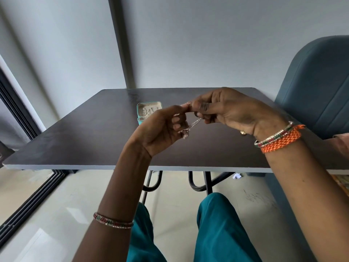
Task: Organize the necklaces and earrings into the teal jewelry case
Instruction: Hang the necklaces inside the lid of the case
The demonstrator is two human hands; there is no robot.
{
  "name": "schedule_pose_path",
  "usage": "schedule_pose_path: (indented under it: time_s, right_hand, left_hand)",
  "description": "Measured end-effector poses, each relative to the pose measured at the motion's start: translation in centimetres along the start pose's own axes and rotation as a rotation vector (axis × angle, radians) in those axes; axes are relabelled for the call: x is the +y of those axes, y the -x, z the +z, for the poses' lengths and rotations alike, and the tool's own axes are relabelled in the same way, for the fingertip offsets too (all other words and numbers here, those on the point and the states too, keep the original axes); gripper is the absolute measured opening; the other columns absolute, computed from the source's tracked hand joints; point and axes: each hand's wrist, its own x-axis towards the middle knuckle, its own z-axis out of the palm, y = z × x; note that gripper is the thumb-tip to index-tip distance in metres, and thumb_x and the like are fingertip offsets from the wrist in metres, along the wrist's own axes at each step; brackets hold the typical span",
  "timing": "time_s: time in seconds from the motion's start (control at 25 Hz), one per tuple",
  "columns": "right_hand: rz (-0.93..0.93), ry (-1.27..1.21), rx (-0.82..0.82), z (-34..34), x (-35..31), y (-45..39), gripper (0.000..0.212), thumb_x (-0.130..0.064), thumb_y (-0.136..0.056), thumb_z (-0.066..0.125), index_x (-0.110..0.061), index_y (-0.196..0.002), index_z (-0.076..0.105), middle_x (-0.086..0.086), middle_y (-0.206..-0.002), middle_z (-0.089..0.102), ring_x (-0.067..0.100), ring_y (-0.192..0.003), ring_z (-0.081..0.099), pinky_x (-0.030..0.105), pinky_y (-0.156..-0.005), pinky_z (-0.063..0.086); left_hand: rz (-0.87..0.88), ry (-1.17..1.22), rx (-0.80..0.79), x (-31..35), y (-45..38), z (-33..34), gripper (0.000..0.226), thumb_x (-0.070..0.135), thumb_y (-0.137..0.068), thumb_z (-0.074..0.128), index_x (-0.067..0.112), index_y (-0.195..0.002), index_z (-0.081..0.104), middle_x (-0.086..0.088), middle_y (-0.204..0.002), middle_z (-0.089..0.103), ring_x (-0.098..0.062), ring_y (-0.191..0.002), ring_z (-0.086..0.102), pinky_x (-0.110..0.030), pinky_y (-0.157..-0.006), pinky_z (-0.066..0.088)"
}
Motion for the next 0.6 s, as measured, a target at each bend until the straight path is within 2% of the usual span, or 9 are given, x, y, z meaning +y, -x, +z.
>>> schedule_pose_path:
  time_s: [0.12,0.2,0.32,0.48,0.6]
  right_hand:
    - [0.013,0.401,0.143,0.7,0.2,-1.1,0.022,-0.023,-0.085,0.067,-0.003,-0.092,0.074,0.003,-0.078,0.068,0.013,-0.077,0.054,0.031,-0.071,0.044]
    - [0.015,0.542,0.217,1.3,0.5,-1.9,0.018,-0.027,-0.084,0.070,-0.010,-0.084,0.075,-0.001,-0.079,0.071,0.011,-0.080,0.060,0.030,-0.073,0.048]
    - [-0.098,0.454,0.371,2.0,1.5,-3.5,0.010,-0.020,-0.082,0.071,-0.012,-0.082,0.077,-0.004,-0.076,0.072,0.008,-0.076,0.066,0.028,-0.074,0.053]
    - [-0.319,0.354,0.591,3.1,2.6,-6.8,0.008,-0.017,-0.081,0.072,-0.011,-0.080,0.076,-0.010,-0.066,0.066,-0.003,-0.062,0.060,0.013,-0.064,0.047]
    - [-0.402,0.337,0.667,4.2,3.3,-10.4,0.007,-0.015,-0.081,0.071,-0.010,-0.079,0.076,-0.010,-0.069,0.066,-0.012,-0.060,0.057,0.005,-0.062,0.041]
  left_hand:
    - [-0.040,-0.099,0.108,-0.8,-0.7,-0.8,0.016,0.012,-0.088,0.052,0.012,-0.075,0.063,0.007,-0.050,0.046,-0.003,-0.045,0.043,-0.017,-0.049,0.038]
    - [-0.018,-0.070,0.196,-1.2,-1.2,-1.3,0.017,0.008,-0.093,0.050,0.009,-0.079,0.061,0.004,-0.054,0.054,-0.004,-0.048,0.048,-0.015,-0.046,0.040]
    - [0.107,-0.011,0.329,-1.7,-1.8,-2.2,0.015,0.003,-0.091,0.054,0.006,-0.077,0.060,0.001,-0.055,0.059,-0.003,-0.046,0.049,-0.013,-0.042,0.040]
    - [0.239,0.010,0.457,-1.6,-3.5,-3.4,0.012,0.004,-0.087,0.062,0.012,-0.083,0.054,0.001,-0.064,0.063,-0.004,-0.053,0.058,-0.014,-0.045,0.043]
    - [0.220,0.085,0.548,-0.7,-4.9,-4.9,0.020,0.004,-0.086,0.065,0.016,-0.089,0.049,-0.003,-0.077,0.063,-0.008,-0.060,0.063,-0.016,-0.047,0.048]
